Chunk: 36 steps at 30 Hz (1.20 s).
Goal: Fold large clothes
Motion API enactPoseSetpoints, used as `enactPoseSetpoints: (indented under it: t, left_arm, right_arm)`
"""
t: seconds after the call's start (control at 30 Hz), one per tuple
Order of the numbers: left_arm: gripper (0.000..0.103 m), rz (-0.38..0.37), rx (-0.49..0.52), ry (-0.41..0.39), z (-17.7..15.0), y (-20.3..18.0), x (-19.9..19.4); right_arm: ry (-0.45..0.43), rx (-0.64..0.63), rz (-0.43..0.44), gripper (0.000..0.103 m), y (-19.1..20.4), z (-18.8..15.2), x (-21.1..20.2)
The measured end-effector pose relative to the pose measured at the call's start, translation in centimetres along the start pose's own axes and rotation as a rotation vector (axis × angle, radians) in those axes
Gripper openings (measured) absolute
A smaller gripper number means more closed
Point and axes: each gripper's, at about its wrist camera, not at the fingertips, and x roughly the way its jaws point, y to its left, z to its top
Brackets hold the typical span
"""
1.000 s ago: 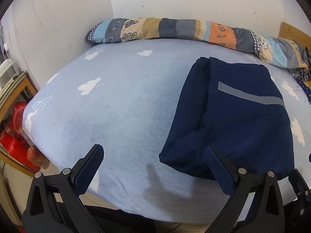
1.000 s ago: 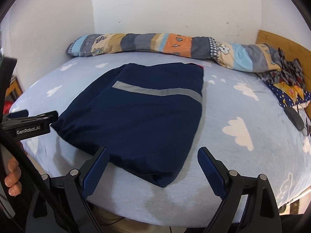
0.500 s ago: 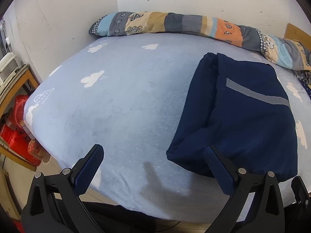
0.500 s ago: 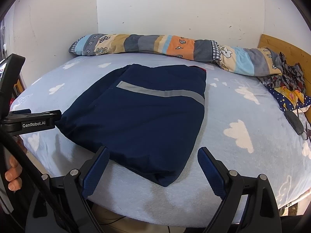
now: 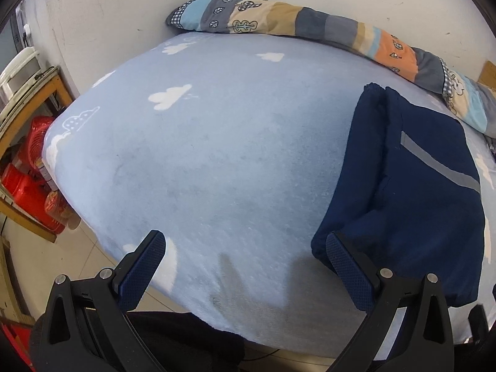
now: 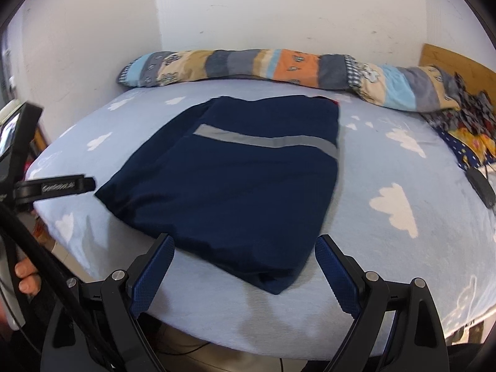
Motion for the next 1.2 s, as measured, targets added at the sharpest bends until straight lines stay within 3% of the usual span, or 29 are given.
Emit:
enactPoseSetpoints:
  t: [0.1,0.27,0.5,0.67,0.8,0.9,1.13,1.2]
  left_arm:
    - [0.103,-0.013,0.029,-0.004,-0.3,-0.9,-0.2]
    - [0.103,-0.035,0.094,0.001,-0.9,-2.5,-0.3]
    - [0.103,-0.048,0.13,-0.037,-1.1,-3.4,-1.3]
    - [0.103,-0.052,0.159,-0.034,-1.4,-4.2,-1.2]
    - [0.103,-0.052,0.171,-0.047,-1.5,-4.6,-1.5]
    - [0.103,-0.058,0.171,-0.064,-1.6,-4.5,-2.0]
    - [0.103,-0.048,0.185,-0.096,-1.7,-4.7,-2.7]
    - [0.103,-0.05,0.183,-0.092,-1.7,-4.7,-2.7]
  right_arm:
    - [0.02,0.037,0.001,0.095,-0.9,0.1,0.6]
    - [0.158,0.108,0.017,0.095,-2.2,-0.6,3.4]
    - [0.034,0.076,0.001,0.095,-1.8,0.9,1.5]
    - [0.162,0.024,-0.06,0.095,-0.9,1.2,5.5]
    - [0.297,0.046,-0.009,0.1,-1.1,-0.5,8.9]
    - [0.259,0.045,-0.005,0.1,-1.3,-0.1,7.9]
    - [0.035,0.004,-0.027,0.1,-0.4,2.1,2.9]
    - [0.032,-0.012,-0.021,0.1,0.1,2.6,3.0]
